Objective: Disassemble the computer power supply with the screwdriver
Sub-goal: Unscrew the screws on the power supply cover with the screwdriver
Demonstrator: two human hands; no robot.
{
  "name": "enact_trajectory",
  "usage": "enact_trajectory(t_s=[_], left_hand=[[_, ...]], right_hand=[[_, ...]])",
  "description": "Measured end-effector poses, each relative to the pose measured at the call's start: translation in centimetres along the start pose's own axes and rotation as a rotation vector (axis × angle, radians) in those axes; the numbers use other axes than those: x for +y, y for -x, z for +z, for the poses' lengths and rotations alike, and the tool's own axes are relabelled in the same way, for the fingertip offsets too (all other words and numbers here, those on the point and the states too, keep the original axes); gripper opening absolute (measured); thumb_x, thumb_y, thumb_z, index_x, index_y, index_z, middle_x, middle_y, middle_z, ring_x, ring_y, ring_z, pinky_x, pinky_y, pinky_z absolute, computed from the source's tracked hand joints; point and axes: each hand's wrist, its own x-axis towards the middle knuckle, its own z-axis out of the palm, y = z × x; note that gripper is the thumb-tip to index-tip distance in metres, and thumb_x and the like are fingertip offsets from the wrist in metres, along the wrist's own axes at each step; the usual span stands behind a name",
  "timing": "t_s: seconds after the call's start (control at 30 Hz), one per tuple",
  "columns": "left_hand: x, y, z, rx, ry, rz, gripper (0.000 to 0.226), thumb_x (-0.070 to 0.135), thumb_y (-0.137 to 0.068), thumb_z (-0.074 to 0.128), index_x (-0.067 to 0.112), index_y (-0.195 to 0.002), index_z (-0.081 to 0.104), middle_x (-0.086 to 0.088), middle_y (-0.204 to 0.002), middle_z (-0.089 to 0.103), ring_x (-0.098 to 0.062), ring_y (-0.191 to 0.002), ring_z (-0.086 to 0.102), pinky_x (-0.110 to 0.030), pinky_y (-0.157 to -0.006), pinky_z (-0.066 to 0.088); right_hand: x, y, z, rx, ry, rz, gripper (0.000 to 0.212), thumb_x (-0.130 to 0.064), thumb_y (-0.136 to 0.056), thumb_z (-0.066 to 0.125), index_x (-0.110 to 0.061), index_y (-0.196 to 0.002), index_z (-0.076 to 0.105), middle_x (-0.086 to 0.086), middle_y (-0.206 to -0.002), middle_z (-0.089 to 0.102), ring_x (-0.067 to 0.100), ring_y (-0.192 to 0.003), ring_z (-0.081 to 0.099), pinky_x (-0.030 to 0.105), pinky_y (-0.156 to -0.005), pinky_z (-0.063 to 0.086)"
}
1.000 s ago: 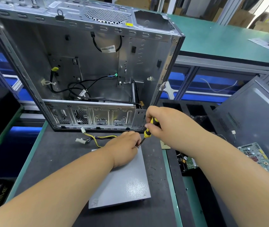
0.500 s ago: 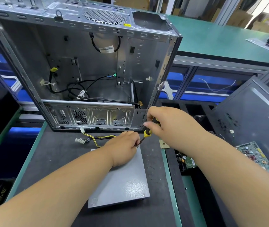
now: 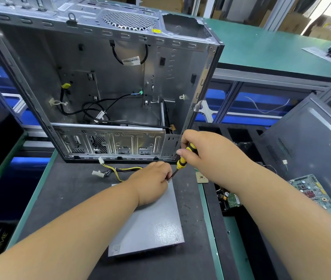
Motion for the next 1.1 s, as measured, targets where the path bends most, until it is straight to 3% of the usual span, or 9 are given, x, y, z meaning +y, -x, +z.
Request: enact_trajectory(t_s=[0.2,0.27,0.37,0.5,0.6,0.67,0.77,1.0,1.1], left_hand=[[0.0,-0.1,0.0,0.002,-0.006,-0.004,0.022,0.008,-0.088,0.043,0.028,-0.086,0.034,0.009,-0.095,0.037,-0.015,-0.094,0.034,-0.031,-0.076,0.029],[0.0,0.0,0.0,0.002,-0.004,-0.002,0.021,0.009,-0.088,0.043,0.028,-0.087,0.035,0.009,-0.096,0.038,-0.014,-0.094,0.034,-0.031,-0.077,0.029],[0.0,0.0,0.0,0.005,-0.002,-0.002,0.020,0.010,-0.089,0.042,0.028,-0.088,0.035,0.010,-0.096,0.038,-0.013,-0.094,0.033,-0.030,-0.075,0.027],[0.0,0.0,0.0,0.010,0.001,0.007,0.020,0.009,-0.089,0.043,0.028,-0.088,0.036,0.010,-0.096,0.038,-0.013,-0.094,0.034,-0.029,-0.075,0.027],[-0.1,0.1,0.0,0.006,0.009,0.006,0.021,0.008,-0.089,0.042,0.028,-0.086,0.034,0.009,-0.097,0.039,-0.014,-0.095,0.034,-0.029,-0.075,0.026],[0.0,0.1,0.0,0.002,0.009,0.004,0.022,0.009,-0.089,0.042,0.029,-0.085,0.034,0.009,-0.097,0.039,-0.014,-0.095,0.034,-0.030,-0.074,0.027],[0.0,0.0,0.0,-0.002,0.007,-0.002,0.024,0.010,-0.089,0.042,0.032,-0.083,0.033,0.010,-0.095,0.039,-0.014,-0.094,0.035,-0.031,-0.074,0.029],[0.0,0.1,-0.2,0.004,0.000,-0.017,0.029,0.011,-0.088,0.043,0.035,-0.077,0.031,0.011,-0.094,0.041,-0.014,-0.094,0.036,-0.032,-0.073,0.031],[0.0,0.1,-0.2,0.003,0.006,-0.014,0.029,0.011,-0.088,0.043,0.035,-0.077,0.031,0.011,-0.094,0.041,-0.015,-0.095,0.037,-0.033,-0.076,0.035]], right_hand=[[-0.1,0.2,-0.2,-0.046,-0.151,-0.017,0.012,-0.017,-0.091,0.057,-0.023,-0.100,0.052,-0.009,-0.094,0.053,0.007,-0.082,0.049,0.015,-0.064,0.036],[0.0,0.3,-0.1,-0.025,-0.076,-0.004,0.008,-0.028,-0.094,0.054,-0.023,-0.098,0.051,-0.008,-0.090,0.054,0.012,-0.080,0.050,0.023,-0.065,0.041],[0.2,0.2,0.0,0.005,0.067,0.013,0.027,-0.050,-0.098,0.046,-0.023,-0.095,0.048,-0.008,-0.078,0.054,0.012,-0.072,0.052,0.029,-0.060,0.042],[0.3,0.1,0.2,-0.011,-0.088,0.034,0.009,-0.031,-0.097,0.056,-0.025,-0.097,0.048,-0.010,-0.078,0.050,0.007,-0.070,0.047,0.022,-0.055,0.031],[0.2,0.3,0.4,-0.014,-0.181,0.056,0.012,-0.023,-0.091,0.058,-0.027,-0.099,0.050,-0.012,-0.084,0.048,0.005,-0.070,0.045,0.022,-0.056,0.030],[0.1,0.4,0.6,0.010,-0.111,0.060,0.009,-0.031,-0.094,0.055,-0.026,-0.097,0.049,-0.010,-0.083,0.050,0.008,-0.070,0.047,0.025,-0.056,0.034],[0.2,0.5,0.7,0.061,0.050,0.069,0.027,-0.049,-0.099,0.045,-0.023,-0.092,0.048,-0.007,-0.073,0.050,0.008,-0.065,0.048,0.026,-0.053,0.035],[-0.2,1.0,0.8,0.039,-0.224,0.103,0.011,-0.022,-0.092,0.058,-0.026,-0.096,0.048,-0.009,-0.089,0.055,0.010,-0.074,0.052,0.025,-0.059,0.038],[-0.2,1.2,1.1,0.064,-0.117,0.113,0.015,-0.038,-0.096,0.051,-0.024,-0.094,0.047,-0.006,-0.082,0.057,0.015,-0.072,0.054,0.032,-0.059,0.044]])
